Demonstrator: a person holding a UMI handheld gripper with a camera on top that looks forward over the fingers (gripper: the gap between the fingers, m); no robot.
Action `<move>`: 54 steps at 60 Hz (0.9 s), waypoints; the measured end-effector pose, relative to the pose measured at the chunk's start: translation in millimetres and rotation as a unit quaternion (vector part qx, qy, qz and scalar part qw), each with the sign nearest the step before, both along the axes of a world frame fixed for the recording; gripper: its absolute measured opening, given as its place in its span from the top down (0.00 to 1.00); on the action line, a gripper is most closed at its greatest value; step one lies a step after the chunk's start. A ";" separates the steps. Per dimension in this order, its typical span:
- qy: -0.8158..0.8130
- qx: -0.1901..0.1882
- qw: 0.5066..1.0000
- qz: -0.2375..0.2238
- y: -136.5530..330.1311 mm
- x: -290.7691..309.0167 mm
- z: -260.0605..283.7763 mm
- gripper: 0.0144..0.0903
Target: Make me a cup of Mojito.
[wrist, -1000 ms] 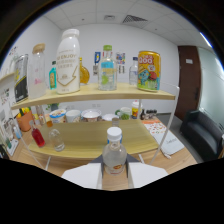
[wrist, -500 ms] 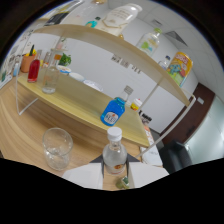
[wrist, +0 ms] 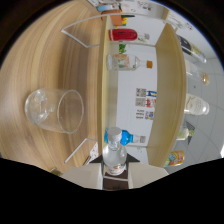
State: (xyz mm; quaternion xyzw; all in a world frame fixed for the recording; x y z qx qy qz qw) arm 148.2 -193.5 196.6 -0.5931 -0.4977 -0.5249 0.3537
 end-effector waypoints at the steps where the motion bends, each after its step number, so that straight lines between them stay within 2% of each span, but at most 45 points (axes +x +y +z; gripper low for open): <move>1: -0.014 0.000 1.000 0.005 1.3 -0.8 0.7 0.75; 10: -0.138 -0.008 0.990 0.026 6.9 -9.7 10.6 0.75; 19: -0.204 -0.013 0.976 0.070 8.1 -26.7 11.8 0.75; 34: -0.208 -0.031 0.975 0.065 4.6 -24.8 3.5 0.75; 43: -0.117 -0.028 0.992 0.048 4.2 -22.0 4.0 0.75; 49: 0.049 -0.014 0.998 0.040 -1.5 -28.9 12.3 0.75; 54: 0.223 0.012 0.974 0.033 -6.9 -37.2 29.6 0.75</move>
